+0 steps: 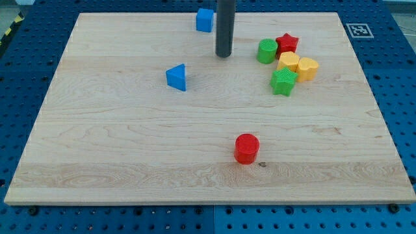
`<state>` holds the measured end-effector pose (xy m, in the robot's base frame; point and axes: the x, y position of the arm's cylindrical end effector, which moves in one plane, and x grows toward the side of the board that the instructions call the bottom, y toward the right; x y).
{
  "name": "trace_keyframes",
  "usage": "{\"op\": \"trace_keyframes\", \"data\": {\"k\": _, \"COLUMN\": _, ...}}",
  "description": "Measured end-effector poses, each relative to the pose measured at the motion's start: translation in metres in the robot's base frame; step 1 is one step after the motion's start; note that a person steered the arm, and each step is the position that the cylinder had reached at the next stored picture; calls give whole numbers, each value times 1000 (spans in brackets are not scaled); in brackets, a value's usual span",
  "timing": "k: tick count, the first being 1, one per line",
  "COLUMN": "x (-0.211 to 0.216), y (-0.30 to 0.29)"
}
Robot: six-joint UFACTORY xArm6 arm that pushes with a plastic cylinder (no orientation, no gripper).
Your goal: Place your arm below the triangle
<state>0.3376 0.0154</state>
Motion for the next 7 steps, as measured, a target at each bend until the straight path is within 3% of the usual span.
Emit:
{"op": "trace_keyframes", "data": {"k": 5, "x": 97, "y": -9}}
{"op": "trace_keyframes", "data": {"k": 7, "x": 104, "y": -26}}
